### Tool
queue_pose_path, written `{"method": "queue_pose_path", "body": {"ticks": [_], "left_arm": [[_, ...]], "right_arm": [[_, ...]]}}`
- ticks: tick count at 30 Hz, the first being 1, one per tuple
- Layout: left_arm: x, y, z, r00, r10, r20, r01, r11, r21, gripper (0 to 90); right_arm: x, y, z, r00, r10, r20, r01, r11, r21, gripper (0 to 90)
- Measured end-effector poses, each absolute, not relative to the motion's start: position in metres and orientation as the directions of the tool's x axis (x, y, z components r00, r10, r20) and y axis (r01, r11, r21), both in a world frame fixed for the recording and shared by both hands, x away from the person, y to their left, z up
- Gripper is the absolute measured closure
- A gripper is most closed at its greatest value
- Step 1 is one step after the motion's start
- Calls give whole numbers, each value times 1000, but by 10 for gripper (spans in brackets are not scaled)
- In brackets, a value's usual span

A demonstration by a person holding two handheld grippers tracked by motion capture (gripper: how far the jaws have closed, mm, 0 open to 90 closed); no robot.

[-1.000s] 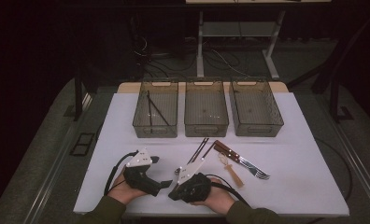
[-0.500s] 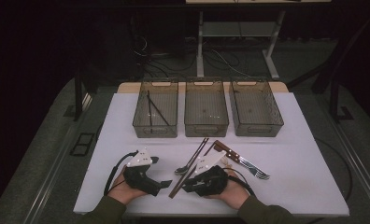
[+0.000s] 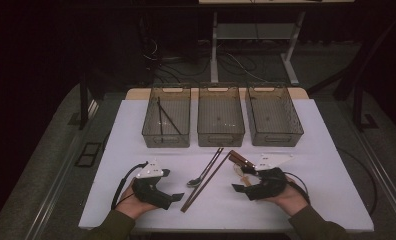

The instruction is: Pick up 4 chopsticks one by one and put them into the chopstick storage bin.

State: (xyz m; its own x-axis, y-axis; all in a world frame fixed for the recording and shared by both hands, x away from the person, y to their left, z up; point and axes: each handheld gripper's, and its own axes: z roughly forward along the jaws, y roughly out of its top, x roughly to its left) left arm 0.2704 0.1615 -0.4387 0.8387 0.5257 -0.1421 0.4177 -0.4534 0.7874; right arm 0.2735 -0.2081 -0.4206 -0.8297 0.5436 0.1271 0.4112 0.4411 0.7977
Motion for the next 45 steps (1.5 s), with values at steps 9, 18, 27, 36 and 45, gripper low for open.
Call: {"method": "queue_pose_path", "body": {"ticks": [9,18,27,36,45], "left_arm": [[268,160,-438,836,528,-153,434,-463,773,137],[262,149,-433,849,511,-135,410,-475,779,257],[256,137,-427,860,492,-138,397,-471,788,448],[256,104,-423,868,484,-108,374,-496,784,639],[285,73,-430,839,533,-105,428,-529,733,751]], "right_arm": [[263,-281,-423,-709,691,140,455,297,839,189],[256,-312,-431,-643,751,151,486,247,839,175],[260,-308,-436,-644,751,147,497,264,826,174],[261,-307,-437,-640,755,145,498,263,826,175],[261,-308,-437,-638,757,143,494,260,830,175]]}}
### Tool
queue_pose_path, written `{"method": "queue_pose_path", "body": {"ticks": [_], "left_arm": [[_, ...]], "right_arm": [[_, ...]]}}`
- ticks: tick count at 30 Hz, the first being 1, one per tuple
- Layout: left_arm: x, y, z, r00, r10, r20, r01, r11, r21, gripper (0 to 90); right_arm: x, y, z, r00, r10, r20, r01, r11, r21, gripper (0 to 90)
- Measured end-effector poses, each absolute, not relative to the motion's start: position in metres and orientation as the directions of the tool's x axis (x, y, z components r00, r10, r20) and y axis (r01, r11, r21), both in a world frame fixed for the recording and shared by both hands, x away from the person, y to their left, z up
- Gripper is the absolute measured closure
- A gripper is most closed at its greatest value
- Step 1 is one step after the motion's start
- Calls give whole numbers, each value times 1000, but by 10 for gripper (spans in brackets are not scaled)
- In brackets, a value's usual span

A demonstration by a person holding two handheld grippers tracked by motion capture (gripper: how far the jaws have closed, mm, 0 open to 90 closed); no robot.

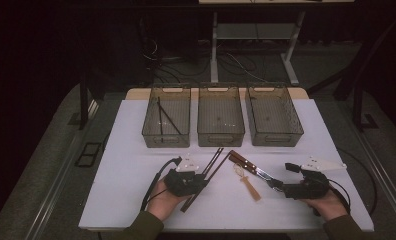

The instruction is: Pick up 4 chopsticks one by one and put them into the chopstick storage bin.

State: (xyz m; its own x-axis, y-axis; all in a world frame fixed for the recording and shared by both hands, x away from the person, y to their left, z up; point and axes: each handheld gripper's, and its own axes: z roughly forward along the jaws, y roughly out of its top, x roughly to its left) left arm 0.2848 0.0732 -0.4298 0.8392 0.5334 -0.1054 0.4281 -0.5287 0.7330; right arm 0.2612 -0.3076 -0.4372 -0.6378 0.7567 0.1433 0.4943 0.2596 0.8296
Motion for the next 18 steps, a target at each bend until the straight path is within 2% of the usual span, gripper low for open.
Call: {"method": "queue_pose_path", "body": {"ticks": [8,18], "left_arm": [[297,54,-436,831,552,-78,448,-579,681,809],[298,48,-443,812,580,-62,472,-591,654,800]], "right_arm": [[261,-308,-437,-634,759,147,496,253,831,175],[261,-308,-436,-636,758,145,493,254,832,175]]}}
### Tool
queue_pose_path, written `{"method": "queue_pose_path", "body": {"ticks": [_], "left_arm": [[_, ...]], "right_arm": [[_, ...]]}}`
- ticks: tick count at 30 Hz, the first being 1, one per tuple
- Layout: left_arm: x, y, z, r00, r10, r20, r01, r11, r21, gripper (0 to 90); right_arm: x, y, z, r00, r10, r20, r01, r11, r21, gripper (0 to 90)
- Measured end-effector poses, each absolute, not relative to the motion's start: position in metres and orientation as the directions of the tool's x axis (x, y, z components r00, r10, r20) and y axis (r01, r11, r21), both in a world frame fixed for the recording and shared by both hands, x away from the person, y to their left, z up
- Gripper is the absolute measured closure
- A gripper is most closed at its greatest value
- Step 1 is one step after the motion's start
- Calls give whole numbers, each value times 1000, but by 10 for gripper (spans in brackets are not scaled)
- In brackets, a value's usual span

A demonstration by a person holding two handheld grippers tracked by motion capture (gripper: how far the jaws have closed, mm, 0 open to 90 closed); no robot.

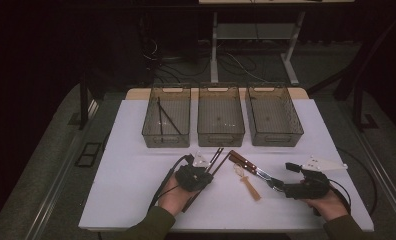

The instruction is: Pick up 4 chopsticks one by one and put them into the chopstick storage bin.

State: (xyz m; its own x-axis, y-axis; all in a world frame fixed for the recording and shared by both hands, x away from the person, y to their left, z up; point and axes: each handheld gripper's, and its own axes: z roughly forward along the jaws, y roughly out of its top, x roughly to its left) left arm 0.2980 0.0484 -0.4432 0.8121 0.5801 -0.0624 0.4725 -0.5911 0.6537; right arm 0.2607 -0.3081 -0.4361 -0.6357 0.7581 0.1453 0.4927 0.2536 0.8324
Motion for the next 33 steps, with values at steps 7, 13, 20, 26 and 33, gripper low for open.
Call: {"method": "queue_pose_path", "body": {"ticks": [7,13,20,26,33], "left_arm": [[295,48,-443,805,591,-53,476,-590,652,811],[296,50,-443,794,603,-75,497,-574,651,831],[296,52,-443,773,628,-87,523,-554,647,843],[298,56,-442,749,658,-79,541,-538,647,852],[298,59,-440,741,666,-93,546,-515,661,853]], "right_arm": [[261,-308,-436,-634,759,147,493,251,833,175],[261,-308,-436,-636,758,146,492,253,833,175],[261,-308,-436,-636,758,145,491,253,834,175],[261,-308,-435,-637,758,145,489,251,835,175],[261,-308,-435,-637,757,145,489,252,835,175]]}}
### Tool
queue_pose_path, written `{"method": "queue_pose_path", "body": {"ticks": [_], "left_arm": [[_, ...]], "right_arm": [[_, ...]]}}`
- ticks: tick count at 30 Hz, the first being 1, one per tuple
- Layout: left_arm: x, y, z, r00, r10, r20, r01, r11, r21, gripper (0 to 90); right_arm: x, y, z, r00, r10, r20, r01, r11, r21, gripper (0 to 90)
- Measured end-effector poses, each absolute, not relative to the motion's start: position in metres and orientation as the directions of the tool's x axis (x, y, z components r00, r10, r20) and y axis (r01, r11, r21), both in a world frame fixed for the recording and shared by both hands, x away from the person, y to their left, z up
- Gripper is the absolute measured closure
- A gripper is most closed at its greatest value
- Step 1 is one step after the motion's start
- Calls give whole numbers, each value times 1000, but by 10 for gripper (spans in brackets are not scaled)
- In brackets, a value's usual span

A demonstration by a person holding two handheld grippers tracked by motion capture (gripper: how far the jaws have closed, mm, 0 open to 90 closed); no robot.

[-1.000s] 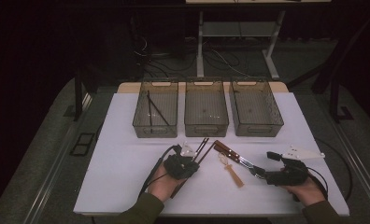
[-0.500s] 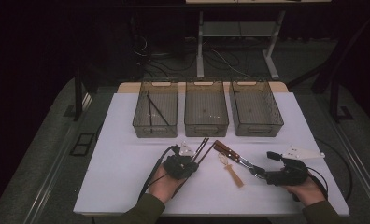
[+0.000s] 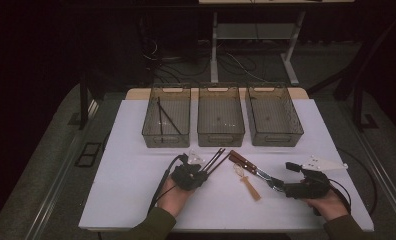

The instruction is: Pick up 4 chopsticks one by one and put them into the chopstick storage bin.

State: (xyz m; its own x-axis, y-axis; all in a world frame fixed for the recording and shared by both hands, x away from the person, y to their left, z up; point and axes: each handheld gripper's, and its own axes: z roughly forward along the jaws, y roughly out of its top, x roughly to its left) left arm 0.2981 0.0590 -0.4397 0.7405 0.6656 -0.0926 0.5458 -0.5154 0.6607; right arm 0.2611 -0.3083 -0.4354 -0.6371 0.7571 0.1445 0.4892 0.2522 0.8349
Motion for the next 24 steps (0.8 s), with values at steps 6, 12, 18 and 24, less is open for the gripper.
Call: {"method": "queue_pose_path", "body": {"ticks": [6,12,18,24], "left_arm": [[298,63,-434,727,678,-110,550,-479,684,853],[300,68,-428,727,675,-128,552,-463,693,853],[299,72,-421,744,653,-144,539,-459,706,853],[300,77,-416,764,626,-157,522,-457,720,853]], "right_arm": [[261,-308,-435,-637,757,144,488,252,836,175],[261,-308,-435,-638,757,144,487,252,836,175],[261,-308,-435,-636,757,146,487,248,838,175],[260,-308,-434,-640,753,149,484,246,840,175]]}}
